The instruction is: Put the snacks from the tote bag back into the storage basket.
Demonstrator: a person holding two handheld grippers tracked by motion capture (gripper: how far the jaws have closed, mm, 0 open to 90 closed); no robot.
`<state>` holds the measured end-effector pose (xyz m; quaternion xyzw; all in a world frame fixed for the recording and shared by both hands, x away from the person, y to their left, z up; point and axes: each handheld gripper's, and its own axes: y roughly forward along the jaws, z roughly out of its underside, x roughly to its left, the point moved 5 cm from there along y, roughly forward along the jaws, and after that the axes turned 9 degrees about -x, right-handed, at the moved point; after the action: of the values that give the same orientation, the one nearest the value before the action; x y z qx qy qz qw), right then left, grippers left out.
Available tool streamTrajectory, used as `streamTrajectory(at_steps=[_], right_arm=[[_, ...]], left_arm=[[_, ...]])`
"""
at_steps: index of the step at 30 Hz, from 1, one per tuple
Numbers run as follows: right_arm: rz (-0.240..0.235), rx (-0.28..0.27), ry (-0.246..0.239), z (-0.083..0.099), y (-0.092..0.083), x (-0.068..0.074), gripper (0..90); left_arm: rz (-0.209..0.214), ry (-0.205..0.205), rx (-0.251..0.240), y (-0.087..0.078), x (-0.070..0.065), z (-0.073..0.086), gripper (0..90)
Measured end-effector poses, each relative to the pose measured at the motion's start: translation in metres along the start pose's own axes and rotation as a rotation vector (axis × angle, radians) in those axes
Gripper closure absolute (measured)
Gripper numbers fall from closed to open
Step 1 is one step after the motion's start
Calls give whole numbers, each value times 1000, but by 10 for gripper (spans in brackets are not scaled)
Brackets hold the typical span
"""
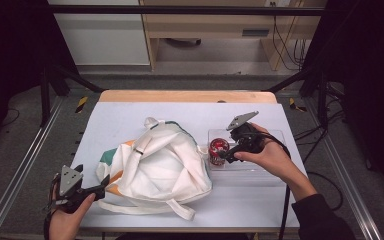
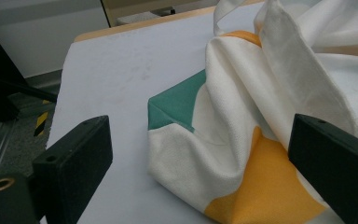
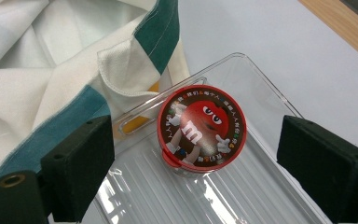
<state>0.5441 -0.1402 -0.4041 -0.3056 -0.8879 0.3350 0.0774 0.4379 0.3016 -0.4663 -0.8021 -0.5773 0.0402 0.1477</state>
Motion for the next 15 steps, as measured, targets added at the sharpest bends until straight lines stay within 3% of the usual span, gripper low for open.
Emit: streamTrajectory(at_steps=[7,15], right_arm=[[31,-32,14,-4,-7,2,117],[79,-67,61,-11,-19,4,119]], left_arm=[[-1,-2,-3,0,0,0,63],[-3,-4,-12,-1,0,-1,63]])
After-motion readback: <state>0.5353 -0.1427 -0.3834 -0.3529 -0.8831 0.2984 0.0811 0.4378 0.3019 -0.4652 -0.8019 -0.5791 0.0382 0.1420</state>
